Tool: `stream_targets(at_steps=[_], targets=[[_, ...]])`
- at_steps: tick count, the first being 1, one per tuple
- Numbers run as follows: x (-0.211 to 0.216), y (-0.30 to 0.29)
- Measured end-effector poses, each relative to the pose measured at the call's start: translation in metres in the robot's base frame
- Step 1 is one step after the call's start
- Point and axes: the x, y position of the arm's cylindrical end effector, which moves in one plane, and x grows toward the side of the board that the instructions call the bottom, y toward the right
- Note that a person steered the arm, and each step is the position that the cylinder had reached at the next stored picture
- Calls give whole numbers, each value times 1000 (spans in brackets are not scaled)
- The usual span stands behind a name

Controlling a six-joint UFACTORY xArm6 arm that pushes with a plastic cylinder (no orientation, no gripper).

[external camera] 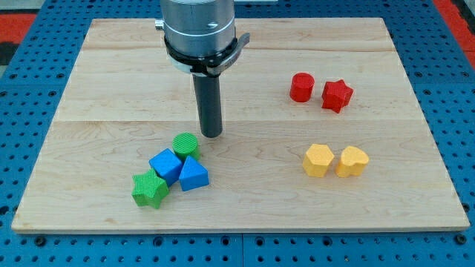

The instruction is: Point your arm to the blue cube

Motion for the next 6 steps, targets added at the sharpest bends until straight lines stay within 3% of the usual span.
stream_targets(at_steps=[2, 4, 6], targets=[[0, -20], [3, -122], [34, -120]])
